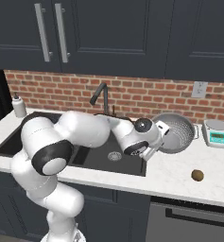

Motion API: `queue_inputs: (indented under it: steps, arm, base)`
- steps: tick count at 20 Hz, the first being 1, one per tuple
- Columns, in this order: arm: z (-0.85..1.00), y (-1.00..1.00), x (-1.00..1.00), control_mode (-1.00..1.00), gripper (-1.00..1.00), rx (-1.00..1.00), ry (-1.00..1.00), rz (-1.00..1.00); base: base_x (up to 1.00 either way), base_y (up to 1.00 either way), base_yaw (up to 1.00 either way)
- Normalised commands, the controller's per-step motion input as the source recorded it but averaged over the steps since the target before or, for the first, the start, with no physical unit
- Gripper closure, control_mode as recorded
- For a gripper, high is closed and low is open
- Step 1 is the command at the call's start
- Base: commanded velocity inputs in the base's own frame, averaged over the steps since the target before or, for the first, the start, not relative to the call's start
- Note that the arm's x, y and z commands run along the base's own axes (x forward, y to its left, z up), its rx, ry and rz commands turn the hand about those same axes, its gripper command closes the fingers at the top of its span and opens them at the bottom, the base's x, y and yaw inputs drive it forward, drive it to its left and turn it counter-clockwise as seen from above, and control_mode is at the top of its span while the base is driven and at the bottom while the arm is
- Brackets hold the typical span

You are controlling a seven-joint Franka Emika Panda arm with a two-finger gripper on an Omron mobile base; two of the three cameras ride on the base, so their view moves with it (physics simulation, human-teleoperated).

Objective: Put the colander in the sink, put the kiwi in the colander, and turn on the sink faucet and pour water over the colander.

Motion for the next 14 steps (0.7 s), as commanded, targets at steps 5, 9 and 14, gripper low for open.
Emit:
queue_inputs:
  steps: [5,9,14]
  arm:
    - [0.3,0.37,-0.29,-1.0,1.0,0.02,0.09,0.19]
    - [0.36,0.43,-0.36,-1.0,1.0,0.0,0.06,0.3]
    - [0.21,0.39,-0.43,-1.0,1.0,0.0,0.12,0.31]
  base:
    - [0.0,0.0,0.0]
    - [0.0,0.0,0.0]
    - [0.0,0.0,0.0]
